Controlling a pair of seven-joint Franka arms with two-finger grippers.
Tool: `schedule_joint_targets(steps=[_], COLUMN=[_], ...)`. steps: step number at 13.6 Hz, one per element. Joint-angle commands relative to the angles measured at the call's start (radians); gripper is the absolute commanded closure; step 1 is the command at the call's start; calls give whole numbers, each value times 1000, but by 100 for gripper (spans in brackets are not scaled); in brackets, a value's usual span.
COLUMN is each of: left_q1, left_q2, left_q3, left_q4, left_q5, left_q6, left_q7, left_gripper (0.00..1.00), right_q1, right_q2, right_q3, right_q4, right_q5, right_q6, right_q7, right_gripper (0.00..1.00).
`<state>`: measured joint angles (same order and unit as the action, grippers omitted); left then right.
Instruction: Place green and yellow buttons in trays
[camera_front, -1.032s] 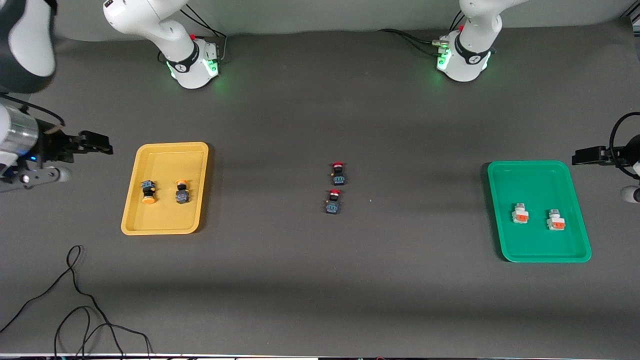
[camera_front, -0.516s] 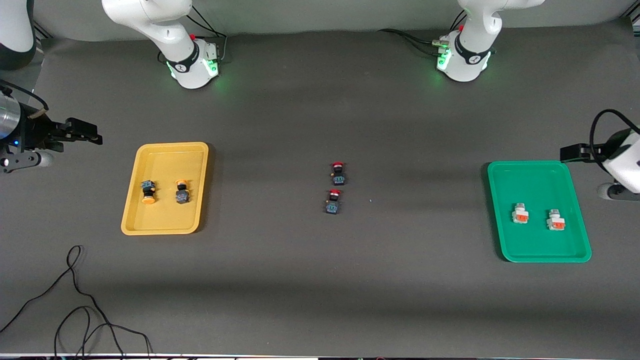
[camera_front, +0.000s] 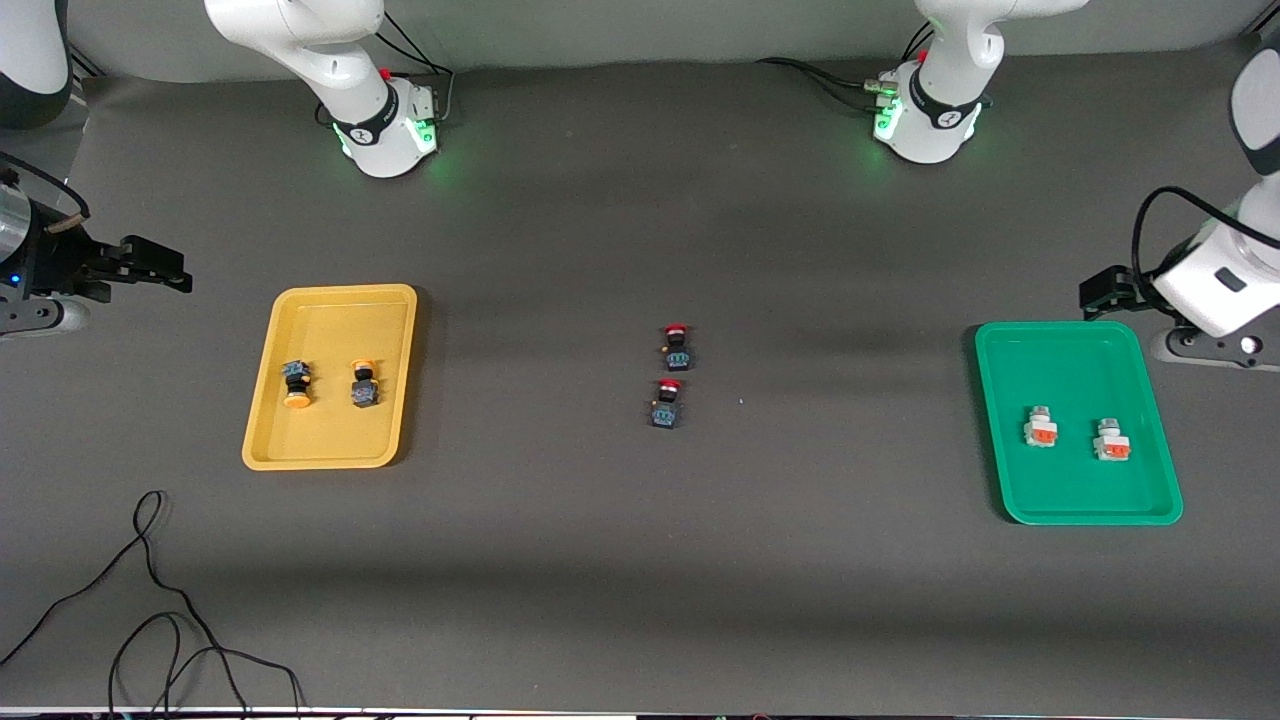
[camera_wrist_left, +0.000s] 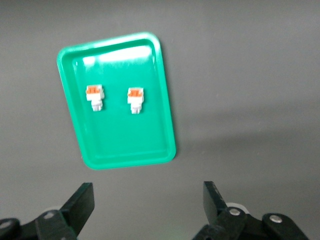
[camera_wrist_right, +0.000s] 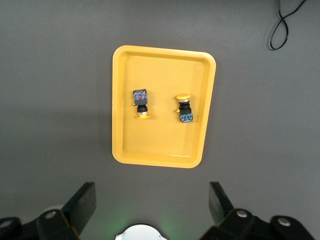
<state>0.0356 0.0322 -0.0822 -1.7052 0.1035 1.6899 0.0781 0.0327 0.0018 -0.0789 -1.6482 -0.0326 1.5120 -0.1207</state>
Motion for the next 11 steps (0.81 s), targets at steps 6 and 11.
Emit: schedule_joint_targets(steps=[6, 11], left_q1=[20, 58], left_q2=[28, 64], left_q3=[-16, -17], left_q4=[68, 118], left_q5=[-57, -87], left_q6=[-4, -12], left_q7=[-24, 18], left_gripper=[1, 1], right_q1=[-7, -7], right_q2=[-8, -8], right_q3=[14, 13], right_q4=[-1, 1], right_q5=[-24, -12], right_q6=[13, 11], right_q7=[43, 44], right_gripper=[0, 0])
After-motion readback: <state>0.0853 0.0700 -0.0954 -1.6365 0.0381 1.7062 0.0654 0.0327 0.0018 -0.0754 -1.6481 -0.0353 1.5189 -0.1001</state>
